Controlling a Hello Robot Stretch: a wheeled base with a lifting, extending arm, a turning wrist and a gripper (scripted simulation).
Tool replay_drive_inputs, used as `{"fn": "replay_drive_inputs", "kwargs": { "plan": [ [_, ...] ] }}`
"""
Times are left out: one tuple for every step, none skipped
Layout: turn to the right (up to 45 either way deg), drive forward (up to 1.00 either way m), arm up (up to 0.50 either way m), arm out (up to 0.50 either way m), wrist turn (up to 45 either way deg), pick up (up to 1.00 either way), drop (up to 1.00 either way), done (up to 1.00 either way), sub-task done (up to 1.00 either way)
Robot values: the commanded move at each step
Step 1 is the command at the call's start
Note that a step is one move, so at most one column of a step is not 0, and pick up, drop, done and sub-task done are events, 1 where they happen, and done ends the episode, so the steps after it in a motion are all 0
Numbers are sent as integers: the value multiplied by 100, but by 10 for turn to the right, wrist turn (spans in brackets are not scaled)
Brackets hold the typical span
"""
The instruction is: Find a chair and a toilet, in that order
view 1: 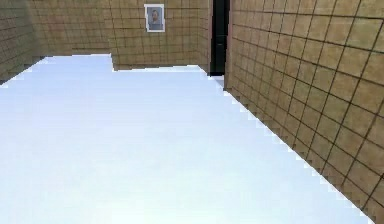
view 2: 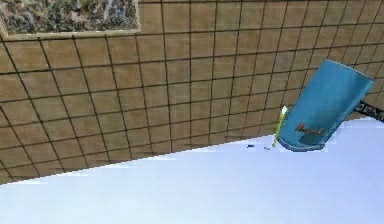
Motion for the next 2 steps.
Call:
{"fn": "replay_drive_inputs", "kwargs": {
  "plan": [
    [0,100,0,0,0,0,0,0,0],
    [0,100,0,0,0,0,0,0,0]
  ]
}}
